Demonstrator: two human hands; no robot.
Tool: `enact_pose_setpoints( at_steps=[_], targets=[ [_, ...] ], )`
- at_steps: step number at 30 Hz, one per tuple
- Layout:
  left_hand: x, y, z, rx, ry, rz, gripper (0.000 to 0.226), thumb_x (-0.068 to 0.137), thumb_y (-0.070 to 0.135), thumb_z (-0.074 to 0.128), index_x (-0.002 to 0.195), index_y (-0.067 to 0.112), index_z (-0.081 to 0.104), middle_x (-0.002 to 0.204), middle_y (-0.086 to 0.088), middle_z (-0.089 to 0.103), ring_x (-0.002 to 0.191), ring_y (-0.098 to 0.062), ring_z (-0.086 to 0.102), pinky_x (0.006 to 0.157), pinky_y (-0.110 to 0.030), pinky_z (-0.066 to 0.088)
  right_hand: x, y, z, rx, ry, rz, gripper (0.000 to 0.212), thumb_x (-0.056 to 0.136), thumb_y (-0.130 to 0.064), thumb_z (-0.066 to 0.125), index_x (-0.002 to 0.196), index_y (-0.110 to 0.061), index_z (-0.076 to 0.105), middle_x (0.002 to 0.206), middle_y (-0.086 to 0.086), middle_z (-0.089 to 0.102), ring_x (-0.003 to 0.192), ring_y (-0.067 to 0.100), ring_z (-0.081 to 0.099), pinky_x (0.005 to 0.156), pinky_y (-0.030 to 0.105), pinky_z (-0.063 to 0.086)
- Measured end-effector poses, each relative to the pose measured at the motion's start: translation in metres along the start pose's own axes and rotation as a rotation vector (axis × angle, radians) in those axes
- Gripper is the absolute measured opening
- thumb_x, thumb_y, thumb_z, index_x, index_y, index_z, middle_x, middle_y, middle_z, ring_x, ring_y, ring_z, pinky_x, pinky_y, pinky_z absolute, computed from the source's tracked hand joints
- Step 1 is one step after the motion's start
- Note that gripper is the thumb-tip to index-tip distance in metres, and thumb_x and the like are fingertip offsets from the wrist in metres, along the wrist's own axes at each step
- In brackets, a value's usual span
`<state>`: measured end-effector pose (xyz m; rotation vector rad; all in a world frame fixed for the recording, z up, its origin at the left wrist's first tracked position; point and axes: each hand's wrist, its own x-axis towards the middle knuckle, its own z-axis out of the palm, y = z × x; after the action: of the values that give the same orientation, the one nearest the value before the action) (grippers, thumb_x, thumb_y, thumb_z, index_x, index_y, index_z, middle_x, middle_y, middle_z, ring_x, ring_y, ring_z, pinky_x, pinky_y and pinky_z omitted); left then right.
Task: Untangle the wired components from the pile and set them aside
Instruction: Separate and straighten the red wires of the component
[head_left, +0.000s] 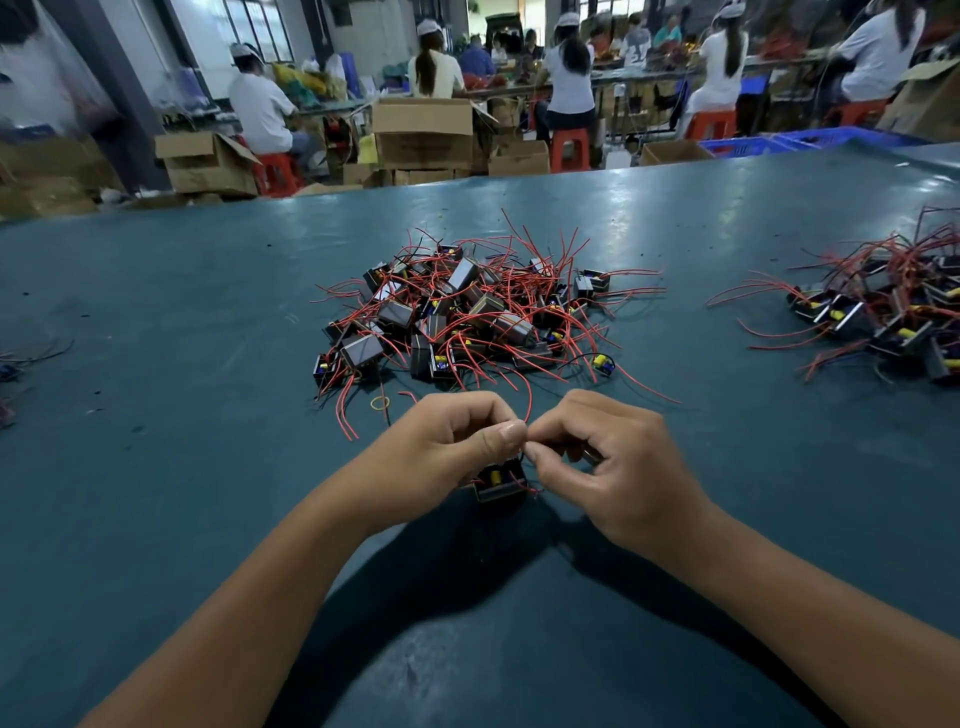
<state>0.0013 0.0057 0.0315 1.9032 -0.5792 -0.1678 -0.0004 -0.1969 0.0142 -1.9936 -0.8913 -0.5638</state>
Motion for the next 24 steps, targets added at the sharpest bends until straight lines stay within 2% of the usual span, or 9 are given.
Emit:
enact_pose_setpoints(
  at_steps=[3, 6, 8, 10, 12, 14, 18, 21, 24],
  targets=[
    [0.001, 0.002, 0.006, -0.315, -0.04, -0.211, 0.023, 0.092, 0.031, 0.061, 0.073, 0.018, 0.061, 0.062, -0.001, 0.044, 0.052, -0.01, 0.032, 0.045, -0.019, 0.023, 0.0, 0.0, 0.0, -0.008, -0.009, -0.016, 0.004, 0.084, -0.007, 0.07, 0.08, -0.008, 0.071, 0.075, 0.0, 0.063, 0.07, 0.014, 0.058, 0.066, 0.026, 0.047],
    [0.003, 0.002, 0.006, -0.271, 0.027, -0.243, 0.027, 0.095, 0.028, 0.064, 0.072, 0.014, 0.061, 0.061, -0.004, 0.045, 0.05, -0.012, 0.033, 0.045, -0.021, 0.023, 0.0, 0.002, 0.001, 0.0, 0.003, 0.002, 0.005, 0.084, -0.006, 0.071, 0.08, -0.009, 0.07, 0.074, -0.003, 0.063, 0.069, 0.008, 0.056, 0.066, 0.019, 0.043],
    [0.003, 0.001, 0.002, -0.045, 0.139, -0.116, 0.02, 0.095, 0.024, 0.064, 0.078, 0.014, 0.062, 0.064, 0.002, 0.051, 0.053, -0.012, 0.037, 0.048, -0.021, 0.028, -0.001, 0.003, 0.002, 0.023, 0.014, 0.04, 0.006, 0.084, -0.006, 0.071, 0.08, -0.01, 0.07, 0.073, -0.005, 0.061, 0.068, 0.005, 0.053, 0.066, 0.013, 0.039],
    [0.002, 0.002, -0.005, 0.202, 0.207, 0.061, 0.008, 0.09, 0.018, 0.063, 0.088, 0.025, 0.065, 0.071, 0.014, 0.055, 0.057, -0.008, 0.041, 0.054, -0.018, 0.034, -0.001, 0.004, 0.002, 0.04, 0.019, 0.072, 0.006, 0.084, -0.008, 0.07, 0.079, -0.012, 0.069, 0.072, -0.007, 0.059, 0.068, 0.006, 0.054, 0.066, 0.011, 0.038],
    [-0.001, 0.002, -0.01, 0.455, 0.217, 0.271, 0.02, 0.086, 0.011, 0.066, 0.094, 0.029, 0.066, 0.082, 0.014, 0.057, 0.063, -0.008, 0.047, 0.061, -0.016, 0.037, 0.0, 0.004, 0.002, 0.051, 0.023, 0.095, 0.006, 0.084, -0.01, 0.069, 0.079, -0.013, 0.069, 0.071, -0.009, 0.059, 0.067, 0.008, 0.055, 0.065, 0.012, 0.038],
    [-0.001, 0.003, -0.013, 0.632, 0.216, 0.418, 0.018, 0.085, 0.014, 0.073, 0.1, 0.024, 0.069, 0.093, 0.01, 0.057, 0.074, -0.009, 0.052, 0.067, -0.018, 0.039, 0.001, 0.004, 0.002, 0.068, 0.028, 0.105, 0.007, 0.084, -0.01, 0.069, 0.078, -0.013, 0.069, 0.071, -0.009, 0.06, 0.067, 0.009, 0.056, 0.064, 0.013, 0.04],
    [0.0, 0.003, -0.011, 0.687, 0.233, 0.486, 0.011, 0.088, 0.028, 0.074, 0.095, 0.019, 0.075, 0.097, 0.008, 0.059, 0.087, 0.0, 0.055, 0.072, -0.019, 0.043, 0.001, 0.004, 0.001, 0.075, 0.03, 0.114, 0.007, 0.084, -0.01, 0.069, 0.079, -0.014, 0.07, 0.071, -0.007, 0.062, 0.068, 0.011, 0.058, 0.063, 0.015, 0.041],
    [0.0, 0.002, -0.01, 0.705, 0.237, 0.502, 0.014, 0.089, 0.032, 0.073, 0.094, 0.019, 0.075, 0.096, 0.007, 0.06, 0.087, -0.009, 0.06, 0.072, -0.032, 0.051, 0.0, 0.004, 0.001, 0.084, 0.023, 0.117, 0.006, 0.084, -0.012, 0.069, 0.078, -0.015, 0.07, 0.071, -0.008, 0.062, 0.067, 0.011, 0.058, 0.063, 0.014, 0.041],
    [0.001, 0.002, -0.01, 0.699, 0.248, 0.507, 0.015, 0.091, 0.034, 0.07, 0.095, 0.019, 0.074, 0.096, 0.008, 0.059, 0.087, -0.01, 0.059, 0.072, -0.036, 0.051, 0.002, 0.003, 0.001, 0.095, 0.02, 0.122, 0.005, 0.083, -0.013, 0.069, 0.078, -0.014, 0.071, 0.07, -0.009, 0.061, 0.066, 0.008, 0.057, 0.063, 0.011, 0.039]
  ],
)
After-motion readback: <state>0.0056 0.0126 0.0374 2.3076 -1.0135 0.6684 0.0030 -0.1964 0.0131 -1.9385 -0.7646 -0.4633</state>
